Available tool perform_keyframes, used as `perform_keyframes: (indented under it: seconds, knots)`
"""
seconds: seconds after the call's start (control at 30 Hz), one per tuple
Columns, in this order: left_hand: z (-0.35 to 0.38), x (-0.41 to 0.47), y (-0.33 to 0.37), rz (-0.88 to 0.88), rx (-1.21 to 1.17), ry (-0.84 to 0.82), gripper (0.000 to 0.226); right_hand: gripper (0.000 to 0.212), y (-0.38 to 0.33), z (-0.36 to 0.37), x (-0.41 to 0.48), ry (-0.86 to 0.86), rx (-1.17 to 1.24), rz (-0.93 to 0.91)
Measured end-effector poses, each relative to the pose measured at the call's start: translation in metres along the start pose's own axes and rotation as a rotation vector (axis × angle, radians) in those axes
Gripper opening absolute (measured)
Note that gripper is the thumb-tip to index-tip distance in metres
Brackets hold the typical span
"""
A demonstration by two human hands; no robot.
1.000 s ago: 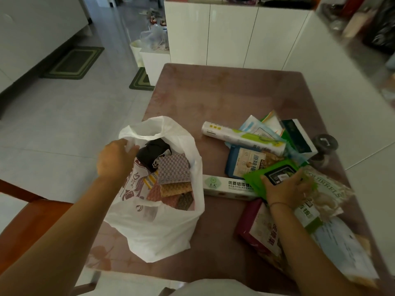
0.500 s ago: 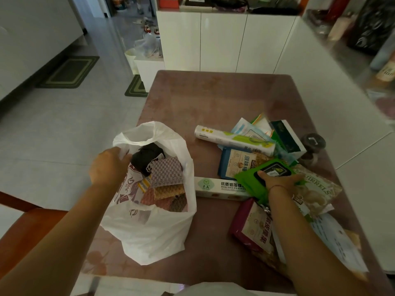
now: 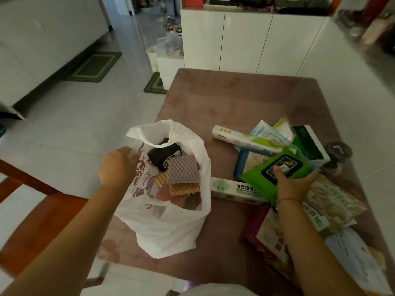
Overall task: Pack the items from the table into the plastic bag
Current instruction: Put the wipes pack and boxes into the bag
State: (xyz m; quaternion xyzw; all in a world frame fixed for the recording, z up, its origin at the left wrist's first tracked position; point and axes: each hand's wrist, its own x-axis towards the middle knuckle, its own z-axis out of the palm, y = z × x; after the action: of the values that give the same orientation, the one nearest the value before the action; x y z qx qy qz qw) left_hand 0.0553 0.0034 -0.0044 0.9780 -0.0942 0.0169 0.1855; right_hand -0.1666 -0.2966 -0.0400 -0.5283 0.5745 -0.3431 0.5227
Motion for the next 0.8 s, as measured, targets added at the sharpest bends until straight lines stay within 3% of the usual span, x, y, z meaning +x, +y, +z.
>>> perform_keyframes:
  seconds: [0.13,0.23,0.43,0.5,0.63,0.8]
  knots:
    - [0.001,0.002,0.001,-0.02,-0.043,-0.011,0.037,0.094,-0.024,0.008,-0.027,-0.301,0.109,-0.068]
    - [-0.003,0.001,0.006,0.017,-0.072,0.007,0.036,0.083,-0.042,0.022,-0.06,-0.59,0.156,-0.018]
    - [-0.009,0.0,0.008,0.093,-0.144,0.067,0.028,0.083,-0.042,0.071,-0.118,-1.016,-0.004,0.09]
    - [-0.011,0.001,0.005,0.108,-0.177,0.078,0.028,0.081,-0.039,0.098,-0.132,-1.07,-0.091,0.072]
    - [-0.016,0.003,-0.001,0.147,-0.237,0.087,0.029,0.096,-0.033,0.159,-0.146,-1.004,-0.313,-0.139]
    - [-0.023,0.004,0.0,0.174,-0.306,0.091,0.028,0.084,-0.029,0.202,-0.155,-0.936,-0.418,-0.283]
